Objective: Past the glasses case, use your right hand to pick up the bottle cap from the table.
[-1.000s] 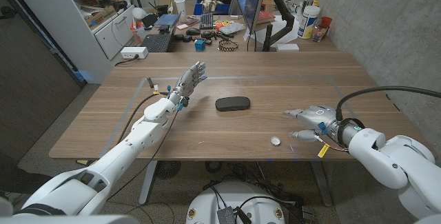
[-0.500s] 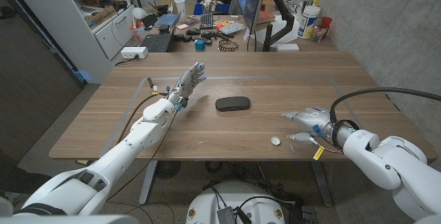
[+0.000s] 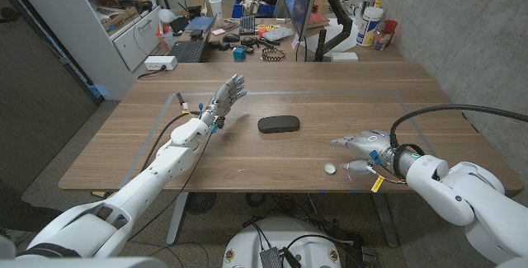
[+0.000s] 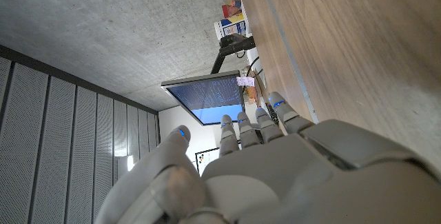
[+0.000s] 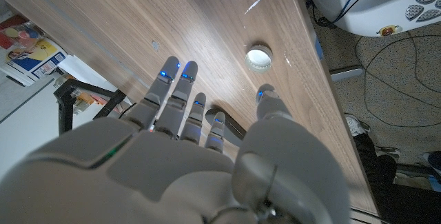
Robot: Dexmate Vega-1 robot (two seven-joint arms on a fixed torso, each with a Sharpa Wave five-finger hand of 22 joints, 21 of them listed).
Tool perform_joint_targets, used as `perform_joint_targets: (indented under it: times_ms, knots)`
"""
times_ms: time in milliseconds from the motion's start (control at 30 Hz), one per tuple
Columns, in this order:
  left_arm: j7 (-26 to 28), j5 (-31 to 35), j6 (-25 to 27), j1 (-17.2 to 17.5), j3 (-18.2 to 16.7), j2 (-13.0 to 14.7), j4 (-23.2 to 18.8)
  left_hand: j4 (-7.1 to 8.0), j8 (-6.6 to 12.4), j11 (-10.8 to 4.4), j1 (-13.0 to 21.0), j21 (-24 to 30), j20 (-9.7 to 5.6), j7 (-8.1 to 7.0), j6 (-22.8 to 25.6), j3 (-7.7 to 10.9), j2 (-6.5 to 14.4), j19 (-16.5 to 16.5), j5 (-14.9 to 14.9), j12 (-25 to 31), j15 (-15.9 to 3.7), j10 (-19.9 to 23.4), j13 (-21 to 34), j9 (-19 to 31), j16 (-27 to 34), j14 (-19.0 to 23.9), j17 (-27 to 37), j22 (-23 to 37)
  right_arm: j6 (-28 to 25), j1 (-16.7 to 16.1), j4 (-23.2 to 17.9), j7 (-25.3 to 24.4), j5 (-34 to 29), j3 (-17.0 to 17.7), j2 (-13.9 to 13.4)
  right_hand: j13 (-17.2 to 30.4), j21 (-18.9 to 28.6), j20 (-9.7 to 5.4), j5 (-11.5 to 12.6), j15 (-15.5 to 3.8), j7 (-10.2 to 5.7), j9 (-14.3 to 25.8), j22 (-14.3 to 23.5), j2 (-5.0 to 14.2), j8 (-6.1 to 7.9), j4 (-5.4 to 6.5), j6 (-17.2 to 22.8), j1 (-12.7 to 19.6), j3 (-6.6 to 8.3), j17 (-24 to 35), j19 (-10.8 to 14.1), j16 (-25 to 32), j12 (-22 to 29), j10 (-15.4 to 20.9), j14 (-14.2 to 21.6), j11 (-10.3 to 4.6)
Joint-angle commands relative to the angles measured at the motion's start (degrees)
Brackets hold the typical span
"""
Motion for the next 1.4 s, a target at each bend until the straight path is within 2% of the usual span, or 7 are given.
perform_joint_targets:
  times_ms: [33,200,367,933,1200,1300,1400]
  knots:
    - [-0.4,-0.2,-0.2,-0.2,-0.1,-0.2,0.6,0.04,0.13,-0.04,-0.4,-0.1,-0.04,-0.08,0.3,-0.11,0.1,0.2,0.2,0.2,-2.49,0.2,0.3,0.1,0.2,0.2,0.1,0.2,-1.6,1.3,0.1,1.1,0.8,-1.8,-1.8,0.2,0.4,-0.03,0.3,-4.48,-0.51,0.1,0.1,0.5,0.5,0.42,0.4,-0.2,0.17,0.2,0.4,0.0,0.3,0.6,0.4,0.01]
    - [-0.6,-0.3,-0.4,-0.3,-0.2,-0.3,1.0,0.02,0.14,0.03,-0.4,-0.1,-0.01,-0.09,0.4,-0.14,0.1,0.2,0.3,0.2,-2.47,0.2,0.3,0.1,0.2,0.2,0.1,0.2,-2.0,2.3,0.2,1.3,0.6,-3.1,-2.8,0.2,0.5,0.29,0.3,-4.45,-0.65,0.2,0.1,0.85,0.61,0.38,0.8,0.1,0.37,0.2,0.6,-0.1,0.3,0.6,0.4,0.27]
    - [-1.0,-0.5,-0.6,-0.5,-0.3,-0.3,1.5,0.01,0.13,-0.13,-0.4,-0.2,-0.09,-0.08,0.3,-0.16,0.1,0.2,0.3,0.2,-2.5,0.2,0.3,0.1,0.2,0.2,0.1,0.2,-2.8,4.4,0.3,3.3,-0.5,-5.7,-4.2,0.2,0.5,0.52,0.4,-4.52,-0.74,0.2,0.1,2.11,0.61,-0.75,1.2,2.9,1.66,0.1,0.8,-0.1,0.3,0.7,0.5,-0.06]
    - [-2.5,-1.0,-1.1,-1.3,-0.5,-0.6,3.5,0.01,0.15,0.09,-0.6,-0.3,0.0,-0.09,0.4,-0.28,0.1,0.2,0.4,0.2,-2.49,0.2,0.3,0.1,0.2,0.2,0.1,0.2,-5.5,9.9,0.4,6.5,-2.8,-12.7,-7.2,0.2,0.6,0.9,0.1,-4.3,-0.7,0.2,0.1,0.82,-0.35,-0.88,-1.2,3.4,1.21,0.2,1.1,-0.4,0.1,0.0,0.3,-0.31]
    - [-3.2,-1.0,-1.3,-1.7,-0.5,-0.8,4.5,0.0,0.15,-0.01,-0.6,-0.3,-0.04,-0.11,0.4,-0.33,0.1,0.3,0.4,0.2,-2.48,0.2,0.3,0.1,0.2,0.2,0.1,0.2,-6.8,12.3,1.4,6.3,-4.1,-15.8,-7.9,0.2,0.8,0.69,0.1,-4.82,-0.73,0.2,0.1,0.34,-0.29,-0.99,-1.5,4.0,1.0,0.3,1.5,0.0,0.2,0.4,1.2,-1.08]
    - [-3.3,-1.0,-1.4,-1.9,-0.5,-0.8,4.8,-0.01,0.16,-0.03,-0.6,-0.3,-0.07,-0.09,0.5,-0.35,0.1,0.2,0.5,0.2,-2.5,0.1,0.3,0.1,0.2,0.2,0.1,0.2,-7.3,13.3,2.0,6.4,-4.6,-17.0,-8.0,0.3,0.8,0.68,0.3,-4.76,-0.73,0.3,0.1,0.33,-0.13,-1.64,-1.3,5.6,1.33,0.4,1.6,0.0,0.2,0.4,1.3,-1.2]
    - [-3.4,-1.0,-1.4,-2.1,-0.5,-0.8,5.1,-0.01,0.14,-0.01,-0.6,-0.4,-0.09,-0.11,0.4,-0.37,0.1,0.3,0.5,0.2,-2.48,0.2,0.3,0.1,0.2,0.2,0.1,0.2,-7.7,14.3,2.6,6.5,-5.2,-18.3,-8.2,0.3,0.9,0.64,0.4,-5.15,-0.73,0.3,0.1,0.28,-0.01,-1.48,-1.2,6.0,1.23,0.6,1.8,0.2,0.4,0.7,1.6,-1.31]
